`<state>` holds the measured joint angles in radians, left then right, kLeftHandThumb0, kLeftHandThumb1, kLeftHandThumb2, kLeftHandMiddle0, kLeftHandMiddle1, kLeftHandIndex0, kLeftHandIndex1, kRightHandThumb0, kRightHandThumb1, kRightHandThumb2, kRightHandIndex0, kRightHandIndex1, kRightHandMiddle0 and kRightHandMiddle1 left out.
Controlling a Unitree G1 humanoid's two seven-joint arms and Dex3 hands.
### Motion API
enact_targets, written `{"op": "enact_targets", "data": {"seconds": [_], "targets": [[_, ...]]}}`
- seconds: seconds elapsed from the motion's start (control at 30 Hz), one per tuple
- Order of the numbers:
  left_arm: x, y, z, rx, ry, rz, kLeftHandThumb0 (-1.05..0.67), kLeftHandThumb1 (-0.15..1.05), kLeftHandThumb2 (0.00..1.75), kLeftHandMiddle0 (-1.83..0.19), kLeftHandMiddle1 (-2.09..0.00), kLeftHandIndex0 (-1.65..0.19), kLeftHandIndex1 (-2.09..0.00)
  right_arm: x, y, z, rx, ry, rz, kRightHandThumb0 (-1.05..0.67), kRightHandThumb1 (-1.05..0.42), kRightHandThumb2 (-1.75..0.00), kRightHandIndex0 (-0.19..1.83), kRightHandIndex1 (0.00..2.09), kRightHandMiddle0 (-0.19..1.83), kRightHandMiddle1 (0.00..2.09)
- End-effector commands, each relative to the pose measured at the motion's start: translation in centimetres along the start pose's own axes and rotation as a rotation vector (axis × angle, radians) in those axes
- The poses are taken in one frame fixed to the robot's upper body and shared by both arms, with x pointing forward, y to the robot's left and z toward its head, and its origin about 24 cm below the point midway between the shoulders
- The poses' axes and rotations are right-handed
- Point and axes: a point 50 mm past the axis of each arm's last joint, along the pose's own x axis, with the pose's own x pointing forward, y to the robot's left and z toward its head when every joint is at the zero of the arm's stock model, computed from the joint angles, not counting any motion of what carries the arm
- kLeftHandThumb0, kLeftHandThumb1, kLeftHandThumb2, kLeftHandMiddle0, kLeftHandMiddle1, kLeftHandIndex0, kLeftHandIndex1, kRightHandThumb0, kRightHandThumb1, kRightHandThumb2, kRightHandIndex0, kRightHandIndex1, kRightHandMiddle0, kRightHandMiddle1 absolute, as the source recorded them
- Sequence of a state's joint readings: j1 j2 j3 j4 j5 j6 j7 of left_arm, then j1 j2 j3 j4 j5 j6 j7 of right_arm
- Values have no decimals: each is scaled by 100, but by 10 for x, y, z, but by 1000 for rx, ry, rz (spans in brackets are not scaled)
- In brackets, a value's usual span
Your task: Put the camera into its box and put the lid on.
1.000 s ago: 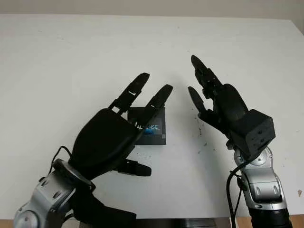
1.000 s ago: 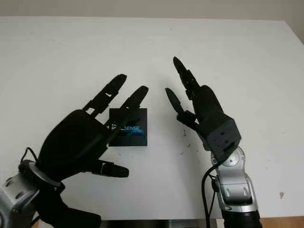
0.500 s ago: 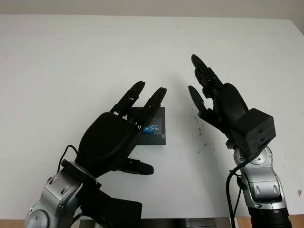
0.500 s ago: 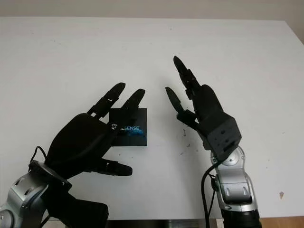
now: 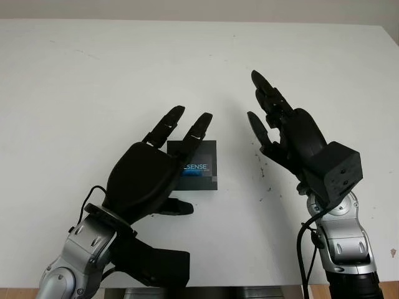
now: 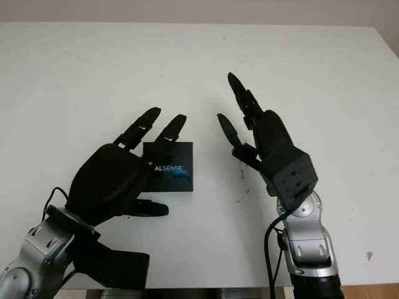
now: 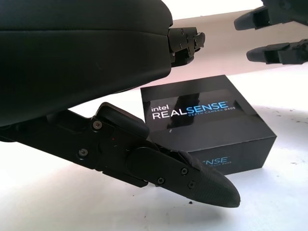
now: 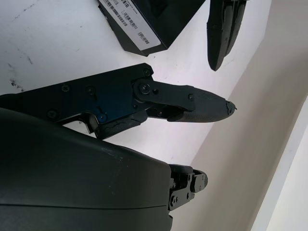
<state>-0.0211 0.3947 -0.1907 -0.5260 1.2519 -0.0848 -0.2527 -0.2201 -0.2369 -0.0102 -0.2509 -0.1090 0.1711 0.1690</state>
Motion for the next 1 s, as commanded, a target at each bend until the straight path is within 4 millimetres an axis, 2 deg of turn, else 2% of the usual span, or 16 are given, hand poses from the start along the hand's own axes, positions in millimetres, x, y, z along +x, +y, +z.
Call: {"op": "enact_targets", "data": {"seconds": [0.0,0.27,0.4,0.43,0.5,0.57,0.6,0.63,0.67,0.7,0.77,0.8,0.9,0.97], "targets": [[2,0,2,-5,0,5,-82,99,5,6,-7,14,-4,-1,-2,2,-15,-13,-7,-69,-105,-53,8,6,12,9],[7,-1,1,90,-7,21,-78,103,6,-3,-10,6,-8,-3,-2,2,-16,-16,-5,-68,-105,-54,7,6,12,8],[8,-3,2,90,-3,26,-65,103,6,-12,-16,-1,-13,-3,-2,2,-11,-11,-6,-69,-105,-53,7,6,12,8],[8,-3,2,96,-2,27,-63,104,6,-9,-27,-2,-14,-3,-2,2,-13,-13,-6,-69,-105,-53,7,6,12,8],[10,-3,3,105,1,22,-58,104,6,12,-76,-3,-20,-3,-2,2,-17,-15,-7,-69,-105,-53,7,6,12,8],[11,-3,3,115,2,22,-56,105,7,17,-93,-5,-25,-3,-2,2,-18,-14,-7,-69,-105,-54,7,6,12,8],[11,-3,3,119,1,25,-55,105,7,18,-103,-6,-36,-3,-2,2,-18,-15,-8,-69,-105,-54,7,5,12,8],[11,-3,3,121,0,28,-51,105,9,19,-113,5,-65,-3,-2,2,-18,-16,-8,-69,-105,-54,7,6,12,8],[12,-3,3,125,-1,28,-50,105,10,19,-116,12,-82,-3,-2,2,-18,-15,-8,-69,-105,-54,7,6,12,8],[12,-3,3,129,-2,30,-49,105,12,19,-125,16,-92,-3,-2,2,-18,-13,-9,-69,-105,-54,7,6,12,8],[13,-3,2,155,-12,50,-45,105,18,19,-178,18,-116,-3,-1,2,-6,-12,-10,-69,-105,-53,6,5,12,8],[13,-3,2,162,-15,57,-44,105,20,19,-195,18,-125,-3,-2,2,-3,-11,-10,-69,-105,-53,6,5,12,8],[14,-3,3,163,-22,76,-41,105,33,19,-208,18,-141,-4,-2,2,-8,-11,-12,-69,-105,-53,7,5,12,8],[14,-4,3,150,-24,73,-44,105,37,19,-209,19,-143,-4,-2,2,-6,-11,-14,-69,-105,-53,7,5,12,8]]}}
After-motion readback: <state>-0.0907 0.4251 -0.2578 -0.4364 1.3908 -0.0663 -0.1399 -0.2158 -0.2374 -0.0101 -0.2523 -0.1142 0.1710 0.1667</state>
